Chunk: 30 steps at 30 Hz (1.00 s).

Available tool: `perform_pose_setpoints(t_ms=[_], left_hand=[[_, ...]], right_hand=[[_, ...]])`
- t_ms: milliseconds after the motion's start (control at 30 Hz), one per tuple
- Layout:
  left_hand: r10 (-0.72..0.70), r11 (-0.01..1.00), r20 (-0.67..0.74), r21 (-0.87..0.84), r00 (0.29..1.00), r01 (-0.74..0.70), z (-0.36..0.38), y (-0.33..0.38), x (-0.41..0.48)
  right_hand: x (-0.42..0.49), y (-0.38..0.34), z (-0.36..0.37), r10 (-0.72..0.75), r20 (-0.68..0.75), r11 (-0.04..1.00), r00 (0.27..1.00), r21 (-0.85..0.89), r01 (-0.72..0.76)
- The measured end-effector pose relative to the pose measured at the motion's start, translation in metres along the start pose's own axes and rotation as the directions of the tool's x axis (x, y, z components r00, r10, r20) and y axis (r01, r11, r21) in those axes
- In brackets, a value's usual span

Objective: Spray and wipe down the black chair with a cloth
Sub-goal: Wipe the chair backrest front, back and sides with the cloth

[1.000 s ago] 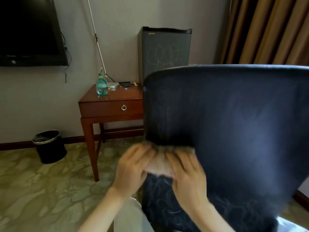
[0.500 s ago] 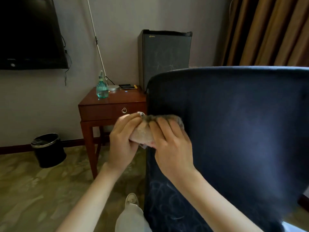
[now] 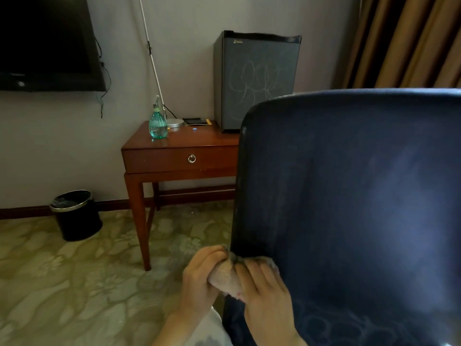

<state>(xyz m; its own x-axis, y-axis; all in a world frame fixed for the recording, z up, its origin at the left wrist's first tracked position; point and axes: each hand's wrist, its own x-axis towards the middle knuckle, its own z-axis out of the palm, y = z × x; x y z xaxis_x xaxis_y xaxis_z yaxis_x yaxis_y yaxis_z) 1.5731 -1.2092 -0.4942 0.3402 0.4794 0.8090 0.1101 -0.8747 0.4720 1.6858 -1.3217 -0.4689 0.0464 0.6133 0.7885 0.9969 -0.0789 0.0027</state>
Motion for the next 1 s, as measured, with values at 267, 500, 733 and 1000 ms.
perform_pose_setpoints(t_ms=[267, 500, 733, 1000], left_hand=[[0.269, 0.963, -0.217, 0.033, 0.939, -0.268, -0.052, 0.105, 0.147], [0.346, 0.938, -0.246, 0.093, 0.905, -0.333, -0.080, 0.135, 0.189], [0.133, 0.989, -0.074, -0.060, 0.988, -0.138, -0.021, 0.048, 0.080], [0.010, 0.994, 0.024, -0.107, 1.000, -0.008, 0.011, -0.011, 0.000]], right_hand=[[0.129, 0.010, -0.127, -0.114, -0.320, 0.989, 0.941, 0.051, 0.137], [0.160, 0.009, -0.145, -0.149, -0.449, 0.985, 0.881, 0.007, 0.170], [0.053, 0.023, -0.045, -0.101, -0.075, 0.992, 0.992, 0.069, 0.107], [-0.011, 0.019, 0.013, -0.069, 0.015, 0.997, 0.998, 0.043, 0.068]])
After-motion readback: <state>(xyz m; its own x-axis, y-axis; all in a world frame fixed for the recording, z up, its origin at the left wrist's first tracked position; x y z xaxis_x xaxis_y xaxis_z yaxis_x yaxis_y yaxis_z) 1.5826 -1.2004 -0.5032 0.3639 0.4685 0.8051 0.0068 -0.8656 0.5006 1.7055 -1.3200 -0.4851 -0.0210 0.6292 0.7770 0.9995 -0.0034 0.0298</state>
